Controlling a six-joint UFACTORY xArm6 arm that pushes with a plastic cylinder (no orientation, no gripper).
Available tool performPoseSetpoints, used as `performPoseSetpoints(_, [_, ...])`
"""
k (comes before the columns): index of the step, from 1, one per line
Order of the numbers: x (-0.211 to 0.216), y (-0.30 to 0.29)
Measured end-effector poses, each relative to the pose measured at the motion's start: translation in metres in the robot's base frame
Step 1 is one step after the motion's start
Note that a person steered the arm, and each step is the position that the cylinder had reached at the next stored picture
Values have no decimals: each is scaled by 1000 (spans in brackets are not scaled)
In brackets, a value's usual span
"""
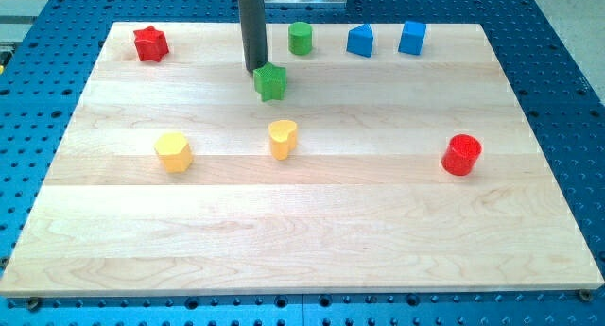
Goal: Place the blue triangle right to the green star
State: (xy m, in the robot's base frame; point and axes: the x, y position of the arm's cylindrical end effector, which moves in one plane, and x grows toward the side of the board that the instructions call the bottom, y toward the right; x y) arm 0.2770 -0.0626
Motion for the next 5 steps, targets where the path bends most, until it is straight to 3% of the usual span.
performPoseSetpoints(2, [-71, 4])
performPoseSetpoints(4, [-85, 33])
performPoseSetpoints(5, [-65, 70])
